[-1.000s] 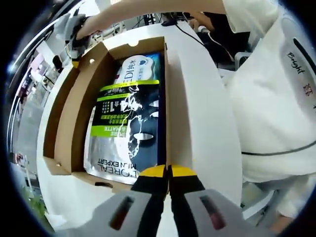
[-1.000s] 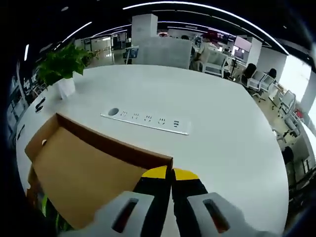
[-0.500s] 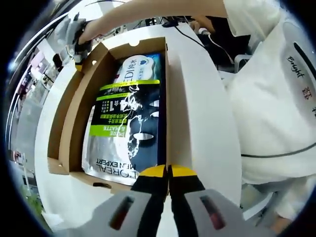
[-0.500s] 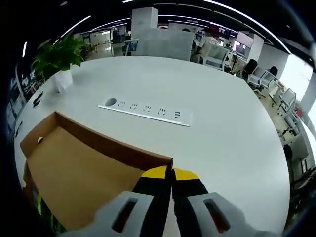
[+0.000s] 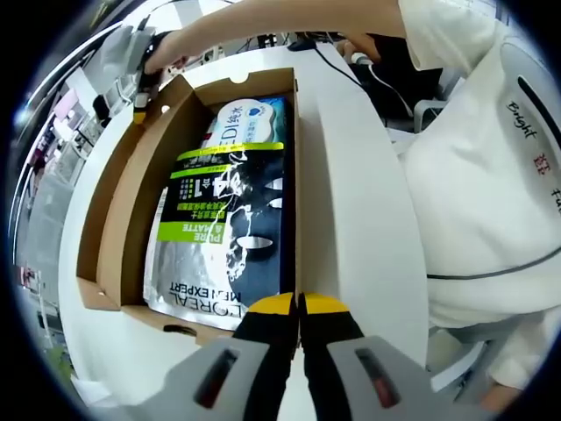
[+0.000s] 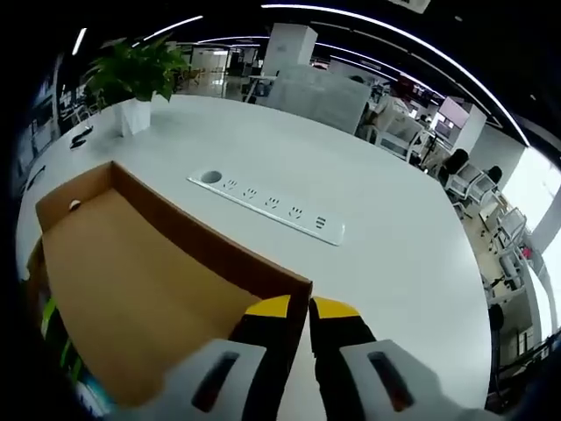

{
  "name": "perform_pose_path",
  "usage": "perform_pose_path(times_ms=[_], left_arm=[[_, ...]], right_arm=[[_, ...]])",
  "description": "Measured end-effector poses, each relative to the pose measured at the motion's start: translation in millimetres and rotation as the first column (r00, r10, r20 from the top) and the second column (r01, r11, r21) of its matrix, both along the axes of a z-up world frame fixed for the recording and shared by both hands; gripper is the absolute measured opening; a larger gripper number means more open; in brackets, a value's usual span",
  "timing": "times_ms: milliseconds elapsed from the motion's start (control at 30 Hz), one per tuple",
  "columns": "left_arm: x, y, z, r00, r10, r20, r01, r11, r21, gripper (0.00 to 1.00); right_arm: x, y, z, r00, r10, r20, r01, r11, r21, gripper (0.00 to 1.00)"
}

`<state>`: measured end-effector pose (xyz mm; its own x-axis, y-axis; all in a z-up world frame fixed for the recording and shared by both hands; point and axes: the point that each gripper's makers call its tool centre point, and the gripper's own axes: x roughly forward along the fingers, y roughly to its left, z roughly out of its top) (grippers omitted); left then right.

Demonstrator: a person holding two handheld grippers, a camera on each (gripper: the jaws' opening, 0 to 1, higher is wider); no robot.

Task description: Operate the shoe box by opening the lid, removing the specified soft item, and placing it in the target area until the item is outside and the box remains undamaged.

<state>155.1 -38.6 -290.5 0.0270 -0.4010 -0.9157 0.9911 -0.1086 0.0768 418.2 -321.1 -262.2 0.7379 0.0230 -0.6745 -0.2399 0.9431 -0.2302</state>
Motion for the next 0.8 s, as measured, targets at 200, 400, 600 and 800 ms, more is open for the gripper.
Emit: perform_pose_path(times_ms=[200, 400, 600, 800], left_arm=[[0.1, 0.1, -0.1, 1.000, 0.000, 0.009, 0.000, 1.000, 0.002, 0.01], [0.3, 0.0, -0.2, 1.000, 0.002, 0.009, -0.002, 1.000, 0.004, 0.01], [-0.1, 0.2, -0.4, 1.000, 0.006, 0.005, -0.006, 1.000, 0.000, 0.01], [-0.6, 0.2, -0.8, 1.000, 0.010, 0.002, -0.010, 1.000, -0.003, 0.01]], right_arm=[[2.7, 7.3, 23.9, 0.998, 0.001, 0.065, -0.007, 0.996, 0.094, 0.15], [-5.1, 21.0, 60.6, 0.984, 0.028, 0.176, -0.055, 0.987, 0.154, 0.17], [-18.4, 45.7, 97.2, 0.977, 0.062, 0.205, -0.138, 0.913, 0.385, 0.26], [-31.8, 49.1, 127.2, 0.962, 0.069, 0.265, -0.210, 0.807, 0.552, 0.37]])
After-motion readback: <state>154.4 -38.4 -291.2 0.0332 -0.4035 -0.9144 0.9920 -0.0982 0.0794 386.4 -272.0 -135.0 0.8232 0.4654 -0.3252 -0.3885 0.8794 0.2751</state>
